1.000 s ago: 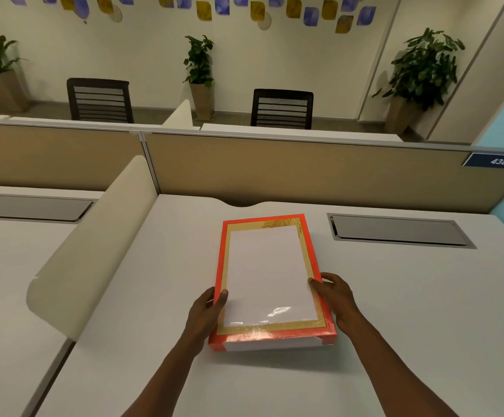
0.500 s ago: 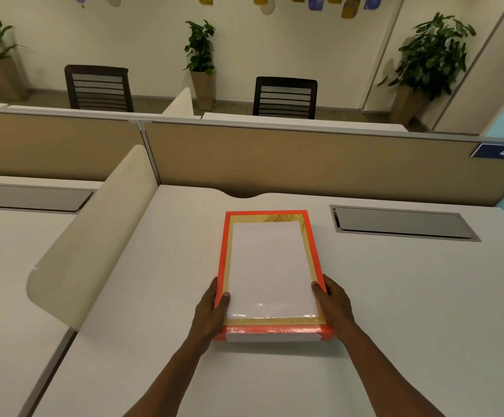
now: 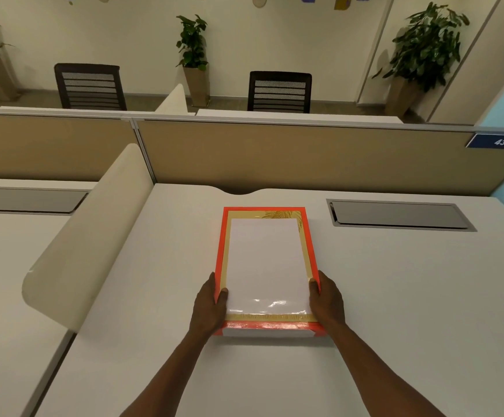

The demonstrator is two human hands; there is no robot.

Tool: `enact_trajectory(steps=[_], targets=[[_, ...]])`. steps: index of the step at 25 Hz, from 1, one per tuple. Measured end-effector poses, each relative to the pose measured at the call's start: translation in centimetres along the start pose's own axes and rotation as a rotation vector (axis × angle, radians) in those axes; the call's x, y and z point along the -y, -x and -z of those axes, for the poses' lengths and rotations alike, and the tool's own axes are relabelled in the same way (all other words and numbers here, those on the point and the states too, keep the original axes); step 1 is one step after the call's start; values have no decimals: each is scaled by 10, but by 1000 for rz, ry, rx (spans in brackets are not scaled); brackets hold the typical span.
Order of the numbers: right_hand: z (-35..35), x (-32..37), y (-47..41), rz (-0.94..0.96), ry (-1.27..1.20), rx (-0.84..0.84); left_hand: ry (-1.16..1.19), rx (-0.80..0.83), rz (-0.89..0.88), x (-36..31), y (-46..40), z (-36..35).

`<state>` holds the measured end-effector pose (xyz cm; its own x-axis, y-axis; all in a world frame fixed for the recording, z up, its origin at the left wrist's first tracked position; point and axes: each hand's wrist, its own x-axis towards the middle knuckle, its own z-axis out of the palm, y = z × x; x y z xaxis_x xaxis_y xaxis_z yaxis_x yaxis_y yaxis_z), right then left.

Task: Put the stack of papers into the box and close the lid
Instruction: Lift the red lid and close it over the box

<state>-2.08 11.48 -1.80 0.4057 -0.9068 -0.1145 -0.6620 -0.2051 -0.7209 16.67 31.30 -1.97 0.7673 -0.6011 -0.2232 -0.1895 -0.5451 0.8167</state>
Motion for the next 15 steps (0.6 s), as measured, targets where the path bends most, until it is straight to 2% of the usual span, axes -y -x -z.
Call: enact_trajectory(steps=[3, 6, 9, 12, 15], targets=[[3, 3, -1, 40, 111, 23, -183, -33, -70, 3, -6, -3], [10, 10, -17, 154, 227, 41, -309, -61, -217, -10, -17, -5], [8, 23, -39, 290, 451, 143, -466, -29, -321, -25, -39, -6], [1, 29, -49, 306, 617, 191, -555, 36, -312, -29, -58, -8], [-5, 32, -58, 292, 588, 121, -538, 41, -283, -29, -68, -12]])
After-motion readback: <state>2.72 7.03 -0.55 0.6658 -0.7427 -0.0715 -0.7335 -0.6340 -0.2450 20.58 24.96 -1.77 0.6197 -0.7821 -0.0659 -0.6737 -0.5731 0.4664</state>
